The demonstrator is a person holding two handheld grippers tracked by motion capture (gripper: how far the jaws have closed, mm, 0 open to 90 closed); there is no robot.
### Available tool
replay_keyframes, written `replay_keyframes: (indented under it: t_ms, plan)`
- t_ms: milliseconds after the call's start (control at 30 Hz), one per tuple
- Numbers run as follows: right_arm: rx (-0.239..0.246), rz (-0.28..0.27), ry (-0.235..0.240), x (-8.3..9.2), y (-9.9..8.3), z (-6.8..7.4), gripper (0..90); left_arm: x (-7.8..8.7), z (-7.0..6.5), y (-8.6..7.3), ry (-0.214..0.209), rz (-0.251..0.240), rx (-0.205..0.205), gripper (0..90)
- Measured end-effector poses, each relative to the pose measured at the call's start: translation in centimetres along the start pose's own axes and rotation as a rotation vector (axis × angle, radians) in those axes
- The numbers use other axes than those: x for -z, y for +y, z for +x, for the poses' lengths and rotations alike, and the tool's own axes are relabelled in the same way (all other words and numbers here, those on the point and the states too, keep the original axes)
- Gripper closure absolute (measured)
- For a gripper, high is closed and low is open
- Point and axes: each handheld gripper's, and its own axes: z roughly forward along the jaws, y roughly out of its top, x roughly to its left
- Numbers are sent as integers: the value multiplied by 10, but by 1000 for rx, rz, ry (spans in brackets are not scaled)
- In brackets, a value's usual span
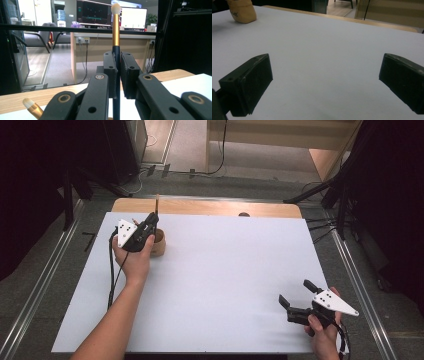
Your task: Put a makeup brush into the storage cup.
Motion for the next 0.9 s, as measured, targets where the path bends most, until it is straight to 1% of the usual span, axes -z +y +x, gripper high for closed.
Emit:
replay_keyframes:
  t_ms: [33, 133, 267, 300, 333, 367, 433, 533, 567, 667, 733, 767, 800, 867, 900]
  plan:
    - [-1, 1, 0, 0, 0, 0, 0, 0, -1, -1, -1, -1, -4, 845]
    - [-1, -2, -1, 0, 0, -1, 0, -1, -3, -2, 15, -8, -17, 845]
    - [-2, -2, 2, 1, 0, 0, 0, -2, -5, -5, 26, 1, -18, 845]
    - [-4, 0, 1, 1, 0, 0, 0, -3, -6, -6, 30, 7, -29, 845]
    - [-3, 0, 2, 1, 0, 0, 0, -3, -6, -7, 37, 6, -34, 845]
    - [-3, 0, 4, 0, 0, 0, 0, -3, -6, -9, 38, 7, -30, 845]
    - [-3, -1, 3, 1, 0, 0, 0, -3, -7, -10, 45, 1, -41, 845]
    - [-4, -5, 3, 1, 0, -1, 0, -4, -10, -11, 60, 11, -48, 845]
    - [-7, -4, 3, 1, 0, -1, 0, -4, -10, -11, 60, 10, -49, 845]
    - [-4, -4, 4, 1, 0, -1, 0, -4, -12, -13, 78, 2, -61, 845]
    - [-4, -4, 6, 1, 0, 0, 0, -4, -14, -16, 92, 9, -53, 844]
    - [-3, -4, 7, 1, 0, 0, 0, -4, -14, -18, 93, 5, -43, 844]
    - [-3, -4, 6, 1, 0, 0, 0, -4, -14, -19, 98, 5, -40, 845]
    - [-5, -3, 6, 1, -1, 0, 0, -4, -15, -22, 109, 7, -49, 845]
    - [-4, -4, 6, 1, -1, 0, 0, -4, -14, -24, 111, 14, -39, 845]
